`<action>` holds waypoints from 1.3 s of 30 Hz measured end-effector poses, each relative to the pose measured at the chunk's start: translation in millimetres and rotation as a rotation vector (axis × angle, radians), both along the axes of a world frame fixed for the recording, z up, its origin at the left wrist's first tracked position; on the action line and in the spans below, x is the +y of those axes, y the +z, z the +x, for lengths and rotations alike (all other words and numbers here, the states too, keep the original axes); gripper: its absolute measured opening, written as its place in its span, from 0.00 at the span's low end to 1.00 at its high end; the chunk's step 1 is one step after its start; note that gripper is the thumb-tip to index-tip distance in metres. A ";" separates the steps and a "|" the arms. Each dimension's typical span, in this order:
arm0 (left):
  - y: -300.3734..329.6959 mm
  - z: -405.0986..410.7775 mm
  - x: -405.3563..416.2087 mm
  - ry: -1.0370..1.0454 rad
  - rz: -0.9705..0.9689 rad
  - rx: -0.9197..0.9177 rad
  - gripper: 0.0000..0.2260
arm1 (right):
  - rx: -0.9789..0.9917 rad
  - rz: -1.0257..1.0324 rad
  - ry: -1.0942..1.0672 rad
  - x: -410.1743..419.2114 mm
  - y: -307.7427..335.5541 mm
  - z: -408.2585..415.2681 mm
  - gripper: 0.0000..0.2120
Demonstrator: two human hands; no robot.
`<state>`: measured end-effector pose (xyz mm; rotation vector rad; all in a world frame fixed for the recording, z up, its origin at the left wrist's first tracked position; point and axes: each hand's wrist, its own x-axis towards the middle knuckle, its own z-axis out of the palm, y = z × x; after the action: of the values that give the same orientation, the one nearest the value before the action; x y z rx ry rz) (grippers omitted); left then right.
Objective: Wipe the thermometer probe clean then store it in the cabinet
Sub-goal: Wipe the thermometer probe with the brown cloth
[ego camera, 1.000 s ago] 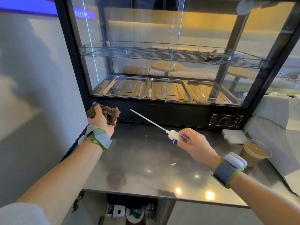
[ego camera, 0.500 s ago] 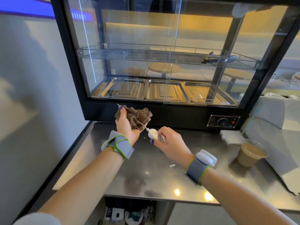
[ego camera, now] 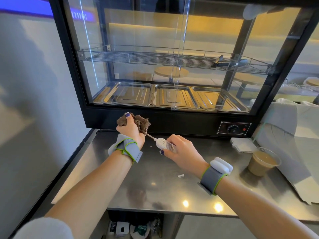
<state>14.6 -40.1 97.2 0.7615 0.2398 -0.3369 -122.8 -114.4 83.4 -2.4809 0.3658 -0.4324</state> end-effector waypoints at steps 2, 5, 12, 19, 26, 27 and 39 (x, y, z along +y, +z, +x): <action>0.7 3.3 1.9 0.000 0.010 0.005 0.10 | 0.017 -0.008 0.005 -0.5 1.0 -0.6 0.13; 3.4 8.3 4.7 -0.001 0.026 0.013 0.09 | 0.021 -0.027 0.011 -1.1 2.5 -1.5 0.13; 7.4 19.7 15.0 0.011 0.077 0.017 0.13 | 0.034 -0.044 0.035 -4.9 1.7 -5.7 0.12; 5.6 31.0 28.7 0.046 0.062 0.031 0.12 | 0.042 -0.012 0.028 -16.8 -5.9 -18.0 0.12; -2.3 33.7 30.2 -0.010 0.024 0.060 0.15 | 0.045 -0.025 0.042 -18.8 -13.8 -19.2 0.11; -3.3 35.4 31.5 -0.007 0.026 0.057 0.16 | 0.052 -0.034 0.037 -20.4 -14.3 -20.6 0.11; -15.3 48.7 51.7 -0.129 0.079 -0.030 0.14 | 0.112 0.003 -0.112 -50.4 -28.1 -41.7 0.10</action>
<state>63.3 11.6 81.9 0.8620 0.1767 -0.4397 -164.5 -164.9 55.2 -2.4961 0.5526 -0.3387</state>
